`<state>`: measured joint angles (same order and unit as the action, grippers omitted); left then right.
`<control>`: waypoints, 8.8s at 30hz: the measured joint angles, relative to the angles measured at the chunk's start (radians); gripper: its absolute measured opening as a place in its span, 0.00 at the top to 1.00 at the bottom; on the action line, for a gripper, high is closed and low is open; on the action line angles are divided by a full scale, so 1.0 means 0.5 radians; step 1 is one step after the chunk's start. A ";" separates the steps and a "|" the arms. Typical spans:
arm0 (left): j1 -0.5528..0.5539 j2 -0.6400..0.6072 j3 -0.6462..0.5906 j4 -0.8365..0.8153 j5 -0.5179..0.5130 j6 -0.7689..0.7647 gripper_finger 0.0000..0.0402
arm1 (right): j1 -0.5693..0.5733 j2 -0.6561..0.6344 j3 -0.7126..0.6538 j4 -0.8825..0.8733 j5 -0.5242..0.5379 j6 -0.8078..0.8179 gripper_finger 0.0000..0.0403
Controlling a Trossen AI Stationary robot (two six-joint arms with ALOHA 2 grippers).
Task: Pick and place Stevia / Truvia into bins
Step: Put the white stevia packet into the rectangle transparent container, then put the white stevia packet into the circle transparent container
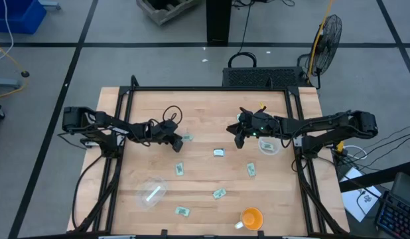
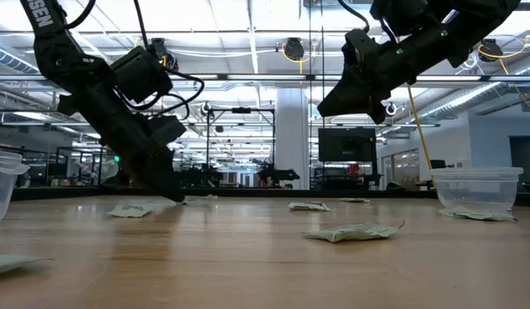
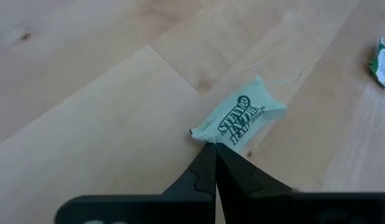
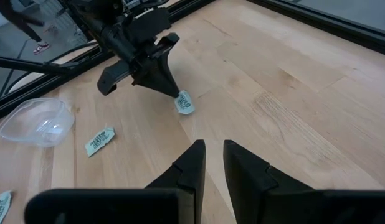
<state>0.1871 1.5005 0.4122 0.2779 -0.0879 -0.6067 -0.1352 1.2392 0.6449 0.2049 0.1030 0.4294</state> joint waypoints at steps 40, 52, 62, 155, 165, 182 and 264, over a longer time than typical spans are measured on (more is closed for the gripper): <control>-1.451 -1.195 0.000 -1.332 0.275 0.218 1.00 | 0.000 -0.001 0.000 -0.099 0.001 -0.061 0.88; -1.875 -0.647 0.405 -1.668 -0.020 -0.113 1.00 | 0.000 -0.001 0.000 -0.104 0.002 -0.122 0.88; -1.920 -0.198 0.492 -1.750 -0.075 -0.232 1.00 | 0.000 -0.001 0.000 -0.104 0.002 -0.149 0.88; -0.584 -0.184 1.223 -1.735 -0.407 0.718 0.78 | -0.385 0.007 0.075 -0.819 0.155 -0.899 0.88; -0.584 -0.184 1.223 -1.714 -0.403 0.753 0.78 | -0.386 -0.003 -0.030 -0.649 0.452 -1.065 0.88; -0.587 -0.184 1.222 -1.716 -0.398 0.748 0.78 | -0.385 0.069 -0.031 -0.709 0.132 -1.353 0.88; -0.586 -0.183 1.222 -1.704 -0.398 0.735 0.78 | -0.350 0.226 -0.031 -0.491 0.363 -1.235 1.00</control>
<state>-0.1059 1.4090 1.0233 -0.5742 -0.2871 -0.2394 -0.3104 1.3521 0.6292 -0.0408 0.2843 -0.1883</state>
